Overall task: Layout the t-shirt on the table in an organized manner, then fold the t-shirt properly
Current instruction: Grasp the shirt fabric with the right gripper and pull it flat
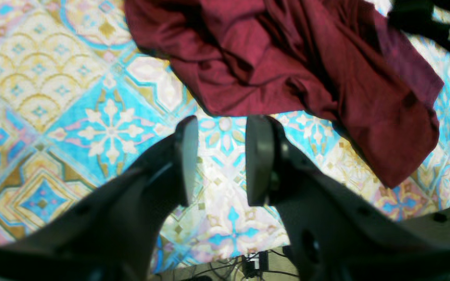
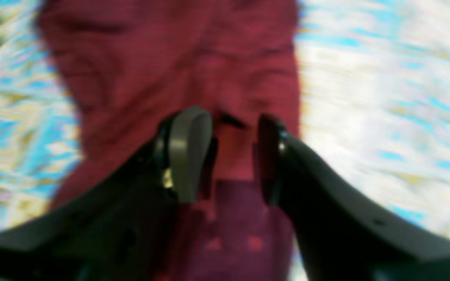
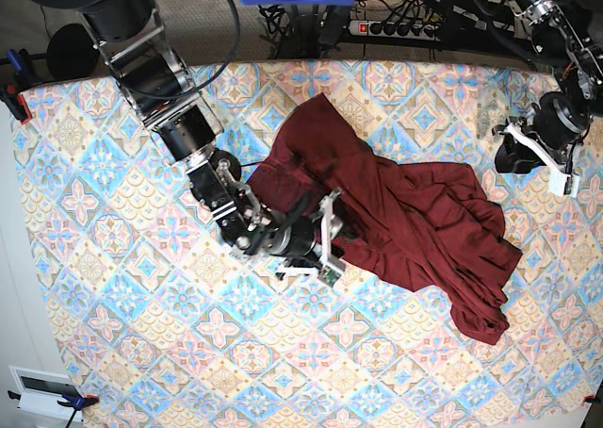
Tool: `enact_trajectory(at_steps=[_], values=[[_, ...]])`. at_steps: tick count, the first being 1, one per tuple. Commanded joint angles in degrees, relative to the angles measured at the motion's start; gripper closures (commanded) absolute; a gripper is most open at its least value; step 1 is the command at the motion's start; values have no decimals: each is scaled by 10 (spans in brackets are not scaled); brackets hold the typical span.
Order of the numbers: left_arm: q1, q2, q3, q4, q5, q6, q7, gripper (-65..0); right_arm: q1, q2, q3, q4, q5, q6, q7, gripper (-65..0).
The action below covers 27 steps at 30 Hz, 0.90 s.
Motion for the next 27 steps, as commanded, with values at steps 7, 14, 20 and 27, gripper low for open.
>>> enact_trajectory(at_steps=[7, 14, 20, 27], values=[[-1, -9, -4, 9, -9, -2, -13, -179, 45, -14, 2, -3, 13, 6, 35, -261], [-2, -9, -4, 9, -9, -2, -13, -179, 45, -14, 1, -44, 12, 6, 44, -262], [-3, -9, -4, 9, -10, -2, -13, -179, 45, -14, 2, -56, 11, 6, 45, -262], [-3, -8, -4, 9, -12, -2, -13, -179, 45, -53, 1, -60, 11, 6, 56, -262]])
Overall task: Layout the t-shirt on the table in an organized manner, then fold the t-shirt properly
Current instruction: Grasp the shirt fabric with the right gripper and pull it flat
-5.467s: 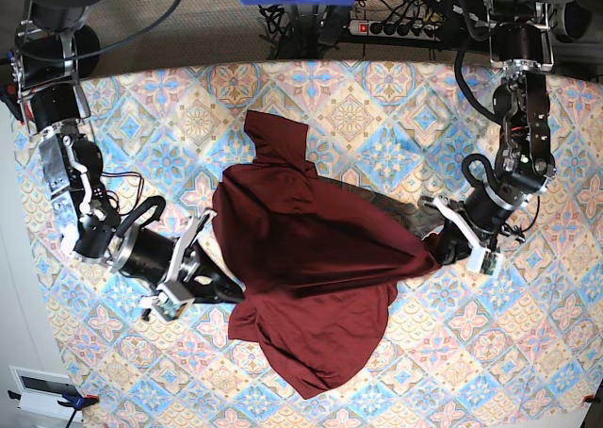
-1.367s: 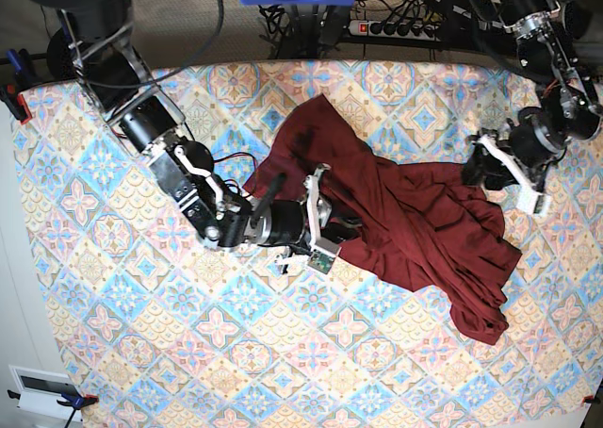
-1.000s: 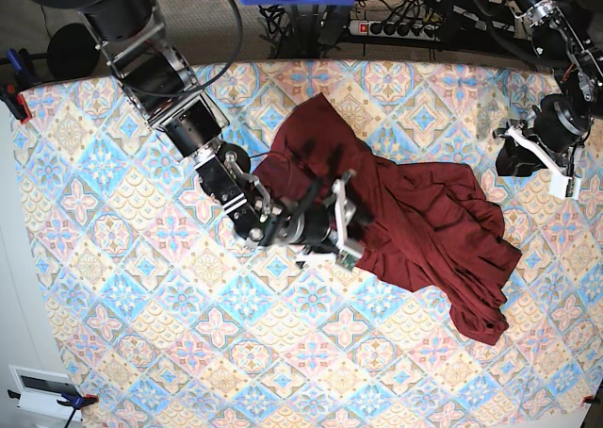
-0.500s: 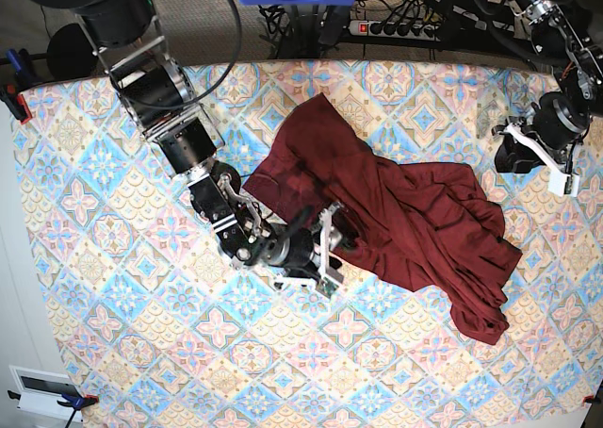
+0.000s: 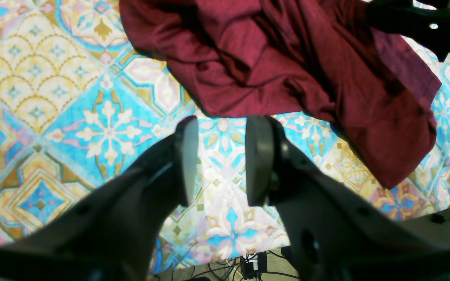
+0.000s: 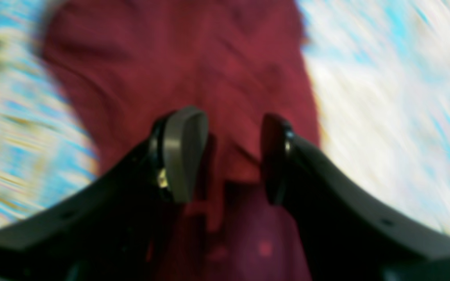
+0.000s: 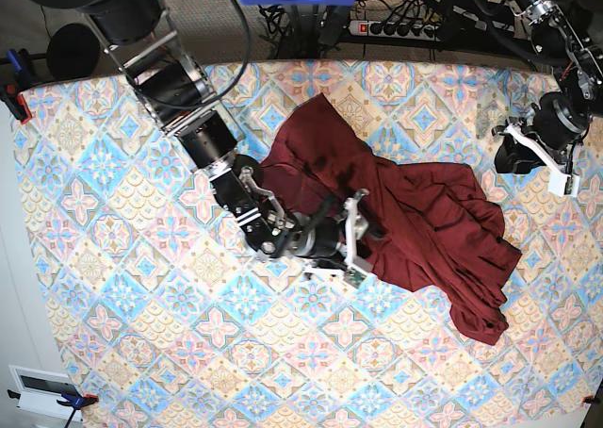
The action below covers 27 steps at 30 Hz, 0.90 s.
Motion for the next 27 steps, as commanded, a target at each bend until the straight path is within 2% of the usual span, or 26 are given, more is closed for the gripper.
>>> enact_trajectory(at_steps=[1, 7, 20, 27], values=[[-3, -9, -4, 9, -10, -2, -13, -179, 22, 3, 4, 9, 8, -1, 12, -262], [-2, -9, -4, 9, -11, -2, -13, -179, 22, 2, 5, 9, 8, -1, 14, -262], [-4, -3, -4, 9, -11, -2, -13, -179, 22, 2, 4, -85, 8, -1, 78, -262], [-4, -3, -4, 9, -11, -2, -13, -179, 22, 2, 4, -100, 8, -1, 87, -259]])
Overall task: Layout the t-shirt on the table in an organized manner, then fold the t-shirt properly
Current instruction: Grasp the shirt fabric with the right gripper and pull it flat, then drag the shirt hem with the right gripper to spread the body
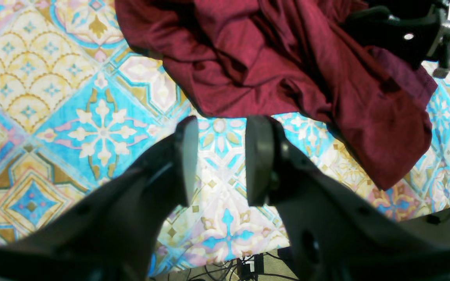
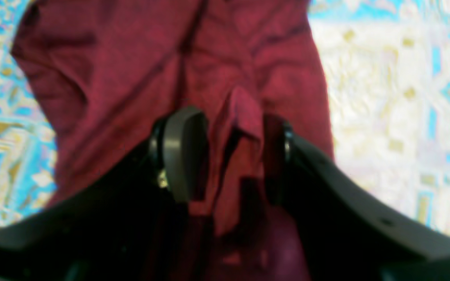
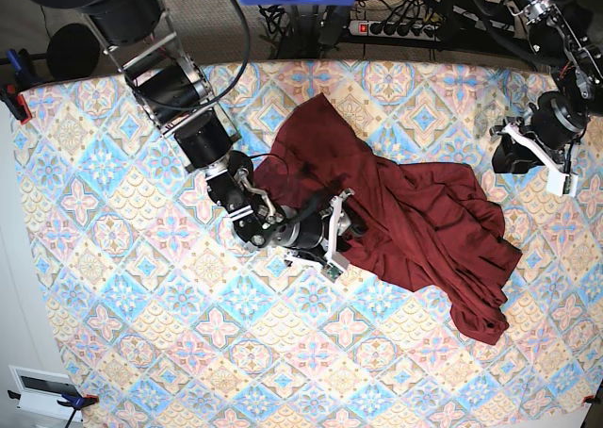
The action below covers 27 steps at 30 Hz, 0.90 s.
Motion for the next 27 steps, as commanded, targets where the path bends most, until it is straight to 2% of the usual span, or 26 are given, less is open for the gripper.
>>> enact_trajectory(at_steps=[1, 4, 8, 14, 17, 22, 25, 27], values=[[-4, -10, -4, 9, -10, -2, -11, -179, 18, -5, 2, 10, 10, 2, 16, -254], [-5, -10, -4, 9, -10, -2, -11, -179, 18, -5, 2, 10, 10, 2, 16, -179], [-5, -10, -4, 9, -10, -2, -11, -179, 17, -5, 6, 13, 10, 2, 16, -1], [-5, -10, -4, 9, -10, -2, -12, -179, 15, -5, 7, 20, 13, 2, 16, 0], [-5, -10, -4, 9, -9, -2, -12, -179, 15, -1, 11, 69, 14, 2, 11, 0], [-5, -10, -4, 9, -9, -2, -12, -179, 15, 33, 109, 137, 14, 2, -27, 0], [-1, -10, -4, 9, -6, -2, -44, -179, 15, 48, 161, 146, 12, 2, -38, 0], [0, -10, -4, 9, -6, -2, -58, -179, 18, 65, 174, 145, 12, 2, -38, 0]])
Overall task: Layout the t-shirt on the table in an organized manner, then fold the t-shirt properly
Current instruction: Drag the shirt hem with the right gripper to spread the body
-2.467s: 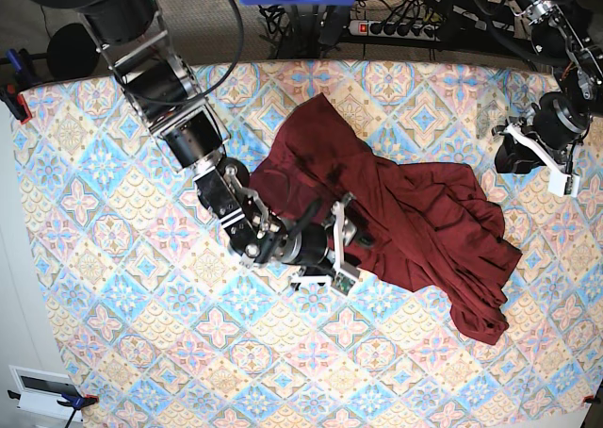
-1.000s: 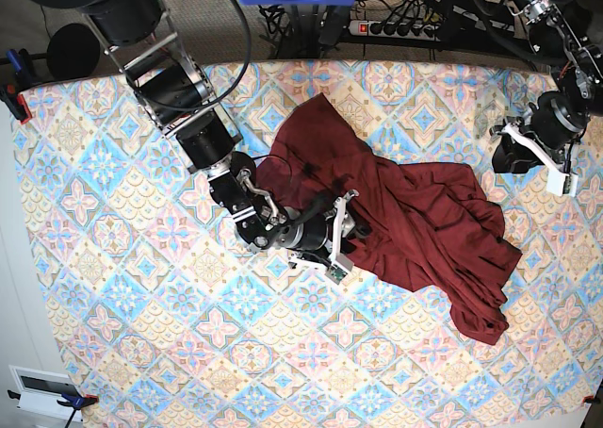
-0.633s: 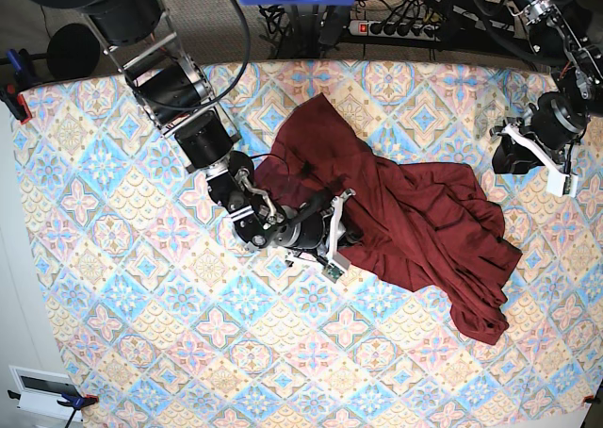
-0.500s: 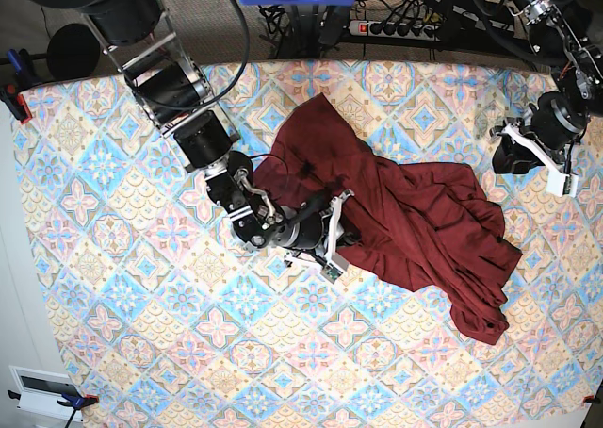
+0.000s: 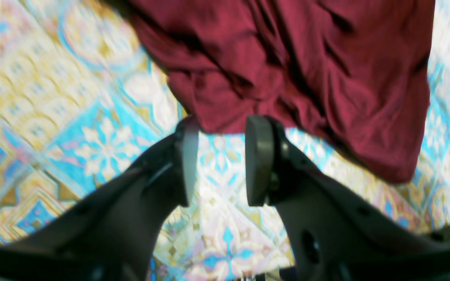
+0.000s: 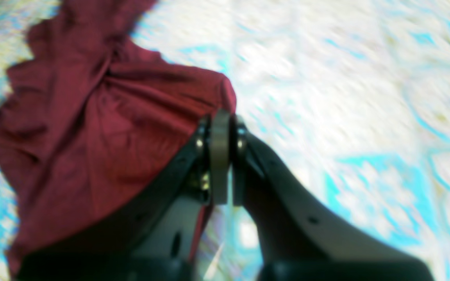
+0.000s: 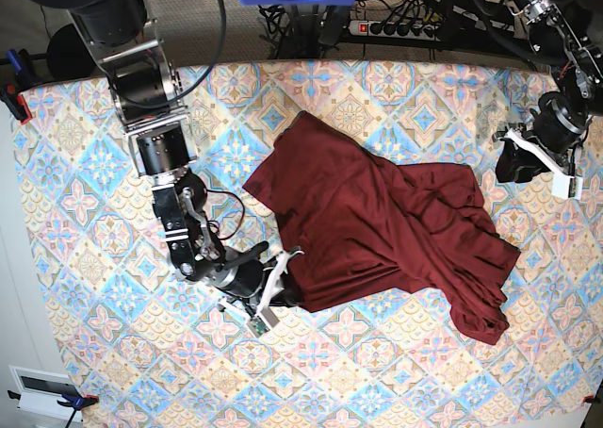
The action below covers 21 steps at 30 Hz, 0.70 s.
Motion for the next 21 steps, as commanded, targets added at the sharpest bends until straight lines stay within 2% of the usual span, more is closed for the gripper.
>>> enact_trajectory(at_steps=[1, 5, 11, 15, 19, 21], values=[[-2, -10, -4, 9, -7, -2, -9, -179, 20, 4, 6, 10, 12, 5, 18, 0], [-2, -10, -4, 9, -7, -2, -11, -179, 46, 47, 29, 8, 12, 5, 22, 0], [-4, -10, -4, 9, -7, -2, -12, -179, 87, 94, 112, -39, 10, 5, 32, 0], [-5, -10, -4, 9, -7, -2, -12, -179, 126, 133, 141, -97, 10, 5, 71, 0], [-5, -10, -4, 9, -7, -2, -12, -179, 161, 169, 141, -165, 10, 4, 126, 0], [-5, -10, -4, 9, -7, -2, -12, -179, 181, 182, 141, -204, 10, -25, 158, 0]])
